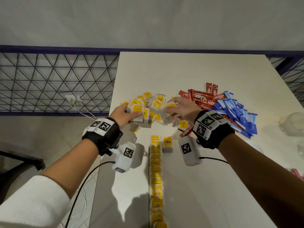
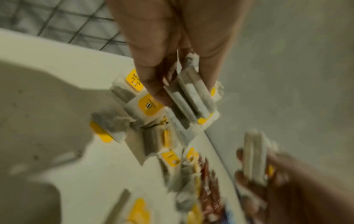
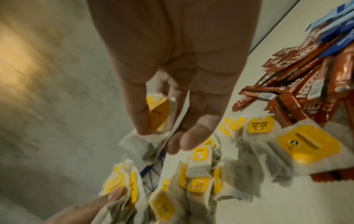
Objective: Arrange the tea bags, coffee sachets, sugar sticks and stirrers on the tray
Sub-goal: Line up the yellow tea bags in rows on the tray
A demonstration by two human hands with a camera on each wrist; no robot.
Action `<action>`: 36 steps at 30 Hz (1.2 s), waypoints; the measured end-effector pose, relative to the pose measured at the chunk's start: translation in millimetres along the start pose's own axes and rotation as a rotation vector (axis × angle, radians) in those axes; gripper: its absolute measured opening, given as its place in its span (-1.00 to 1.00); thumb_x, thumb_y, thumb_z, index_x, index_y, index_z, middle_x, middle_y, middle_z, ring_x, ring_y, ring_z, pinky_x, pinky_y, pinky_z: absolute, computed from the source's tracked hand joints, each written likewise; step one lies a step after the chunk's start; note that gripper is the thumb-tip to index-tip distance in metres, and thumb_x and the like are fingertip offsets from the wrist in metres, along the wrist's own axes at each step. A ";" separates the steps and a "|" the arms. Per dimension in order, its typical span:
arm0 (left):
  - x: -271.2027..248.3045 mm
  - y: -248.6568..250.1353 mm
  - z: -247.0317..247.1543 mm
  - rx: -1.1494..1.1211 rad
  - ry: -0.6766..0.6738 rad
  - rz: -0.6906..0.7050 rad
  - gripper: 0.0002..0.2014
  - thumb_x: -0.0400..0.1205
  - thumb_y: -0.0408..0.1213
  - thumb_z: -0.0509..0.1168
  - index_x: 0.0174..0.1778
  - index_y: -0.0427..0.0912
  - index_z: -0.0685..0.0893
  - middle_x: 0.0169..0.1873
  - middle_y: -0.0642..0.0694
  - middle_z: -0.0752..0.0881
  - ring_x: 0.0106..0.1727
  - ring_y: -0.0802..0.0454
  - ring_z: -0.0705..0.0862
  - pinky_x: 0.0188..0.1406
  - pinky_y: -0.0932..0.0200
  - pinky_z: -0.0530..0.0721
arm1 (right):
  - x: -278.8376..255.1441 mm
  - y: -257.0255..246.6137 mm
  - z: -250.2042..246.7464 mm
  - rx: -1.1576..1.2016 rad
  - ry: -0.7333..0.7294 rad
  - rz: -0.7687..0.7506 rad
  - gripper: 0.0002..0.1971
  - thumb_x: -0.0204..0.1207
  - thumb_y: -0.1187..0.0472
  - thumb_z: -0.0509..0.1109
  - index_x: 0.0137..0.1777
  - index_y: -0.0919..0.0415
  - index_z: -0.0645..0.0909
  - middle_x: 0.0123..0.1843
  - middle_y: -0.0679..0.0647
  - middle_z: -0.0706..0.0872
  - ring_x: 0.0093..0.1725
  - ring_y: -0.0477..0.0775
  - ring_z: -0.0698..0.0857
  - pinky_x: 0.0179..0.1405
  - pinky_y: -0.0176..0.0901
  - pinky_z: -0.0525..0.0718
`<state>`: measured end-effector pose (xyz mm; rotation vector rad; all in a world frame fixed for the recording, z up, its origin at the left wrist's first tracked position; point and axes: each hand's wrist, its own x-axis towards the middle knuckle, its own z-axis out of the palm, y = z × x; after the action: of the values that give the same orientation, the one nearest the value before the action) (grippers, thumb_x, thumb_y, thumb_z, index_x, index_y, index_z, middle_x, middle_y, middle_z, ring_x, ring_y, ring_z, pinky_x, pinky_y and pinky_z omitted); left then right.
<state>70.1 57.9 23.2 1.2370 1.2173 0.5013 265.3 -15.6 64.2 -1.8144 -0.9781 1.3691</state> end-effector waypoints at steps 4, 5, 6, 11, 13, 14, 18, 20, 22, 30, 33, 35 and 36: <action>-12.9 6.3 2.9 -0.424 0.017 -0.054 -0.63 0.63 -0.55 0.19 0.35 -0.26 0.42 -0.11 -0.15 0.63 -0.21 0.01 0.68 -0.42 0.19 0.73 | -22.5 -6.0 14.5 -0.046 -0.151 -0.001 -0.84 0.48 0.23 0.45 0.04 0.08 0.60 -0.02 0.20 0.71 -0.19 0.07 0.70 -0.22 -0.17 0.69; -15.2 7.8 3.3 -0.453 0.006 -0.060 -0.59 0.64 -0.56 0.17 0.41 -0.26 0.38 -0.10 -0.17 0.61 -0.18 -0.02 0.65 -0.46 0.17 0.73 | -26.4 -6.5 20.3 -0.046 -0.175 -0.003 -0.89 0.48 0.22 0.44 -0.05 0.06 0.60 -0.06 0.15 0.69 -0.18 0.02 0.68 -0.23 -0.24 0.68; -19.1 10.3 4.4 -0.469 -0.022 -0.070 -0.57 0.65 -0.56 0.15 0.44 -0.25 0.36 -0.10 -0.17 0.61 -0.18 -0.03 0.63 -0.48 0.17 0.73 | -28.6 -6.2 25.8 -0.042 -0.185 -0.001 -0.90 0.48 0.22 0.44 -0.04 0.10 0.61 -0.09 0.10 0.67 -0.16 -0.02 0.67 -0.23 -0.27 0.69; -35.1 17.2 8.4 -0.412 -0.171 -0.104 -0.70 0.66 -0.50 0.13 0.28 -0.15 0.44 -0.12 -0.15 0.64 -0.22 0.00 0.66 -0.43 0.19 0.72 | -34.0 -3.4 48.1 0.002 -0.105 -0.022 -0.44 0.48 0.22 0.45 0.46 0.29 0.43 0.35 0.07 0.56 0.05 -0.04 0.67 -0.09 -0.25 0.73; -37.5 15.5 7.5 -0.416 -0.162 -0.128 -0.66 0.65 -0.47 0.16 0.33 -0.14 0.42 -0.10 -0.15 0.65 -0.23 0.01 0.69 -0.42 0.17 0.73 | -37.8 -2.1 52.3 0.005 -0.061 -0.055 -0.43 0.48 0.22 0.45 0.48 0.29 0.41 0.47 0.08 0.46 0.12 0.03 0.68 -0.13 -0.30 0.72; -40.0 15.2 7.5 -0.417 -0.149 -0.144 -0.68 0.64 -0.45 0.17 0.30 -0.13 0.44 -0.11 -0.13 0.64 -0.28 0.03 0.71 -0.44 0.17 0.73 | -38.6 -0.5 53.1 0.018 -0.047 -0.063 -0.43 0.49 0.23 0.44 0.48 0.30 0.40 0.48 0.10 0.45 0.09 0.06 0.70 -0.14 -0.32 0.71; -48.1 10.7 8.0 -0.459 -0.069 -0.214 -0.95 0.66 -0.30 0.22 -0.12 -0.13 0.51 -0.33 -0.08 0.65 -0.49 0.10 0.69 -0.46 0.23 0.72 | -43.5 5.1 51.4 0.102 -0.057 -0.067 -0.59 0.49 0.30 0.43 0.31 0.43 0.55 0.12 0.17 0.65 -0.29 -0.12 0.69 -0.29 -0.42 0.72; -49.3 4.1 7.0 -0.490 -0.050 -0.261 -0.92 0.66 -0.26 0.23 -0.11 -0.17 0.52 -0.44 -0.10 0.69 -0.56 0.08 0.69 -0.49 0.24 0.71 | -45.7 6.8 48.1 0.162 -0.039 -0.056 -0.59 0.47 0.32 0.44 0.30 0.47 0.55 0.04 0.15 0.66 -0.33 -0.11 0.70 -0.32 -0.40 0.73; -50.3 -2.8 5.5 -0.448 -0.037 -0.321 -0.87 0.66 -0.22 0.22 0.01 -0.20 0.51 -0.38 -0.14 0.67 -0.58 0.06 0.70 -0.55 0.26 0.70 | -48.0 6.6 44.4 0.238 -0.031 -0.067 -0.63 0.46 0.34 0.44 0.24 0.49 0.56 -0.05 0.14 0.68 -0.27 -0.05 0.71 -0.34 -0.37 0.73; -70.8 1.8 8.9 -0.455 -0.317 -0.412 -0.45 0.54 0.32 0.08 0.02 -0.11 0.62 -0.23 -0.14 0.67 -0.34 -0.06 0.64 -0.37 0.21 0.67 | -51.9 4.9 51.4 0.243 -0.064 -0.068 -0.72 0.48 0.33 0.42 0.17 0.38 0.58 0.16 0.25 0.68 -0.34 -0.13 0.74 -0.39 -0.37 0.72; -75.1 5.4 13.3 -0.397 -0.345 -0.340 -0.62 0.59 0.17 0.17 0.00 -0.06 0.64 -0.35 -0.05 0.71 -0.37 0.06 0.67 -0.37 0.24 0.68 | -51.7 10.8 58.6 0.044 -0.066 -0.060 -0.49 0.45 0.25 0.47 0.37 0.43 0.49 0.20 0.25 0.67 -0.46 -0.11 0.69 -0.39 -0.36 0.70; -76.2 3.6 17.2 -0.321 -0.254 -0.267 -0.84 0.63 -0.09 0.25 0.01 -0.07 0.60 -0.43 -0.01 0.70 -0.47 0.15 0.68 -0.43 0.29 0.68 | -54.6 13.0 59.2 0.024 -0.021 -0.101 -0.67 0.45 0.27 0.48 0.17 0.41 0.60 -0.13 0.08 0.70 -0.56 -0.17 0.63 -0.39 -0.36 0.65; -75.9 1.5 18.0 -0.317 -0.218 -0.245 -0.89 0.64 -0.16 0.27 0.02 -0.08 0.58 -0.41 -0.03 0.70 -0.49 0.16 0.68 -0.44 0.30 0.68 | -56.7 13.8 59.1 0.051 0.009 -0.109 -0.77 0.43 0.31 0.49 0.06 0.34 0.60 -0.22 0.02 0.66 -0.61 -0.19 0.61 -0.41 -0.36 0.65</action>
<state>60.4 -13.1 54.0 0.8371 1.0396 0.3515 200.6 -67.6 65.6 -1.7033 -1.0130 1.3072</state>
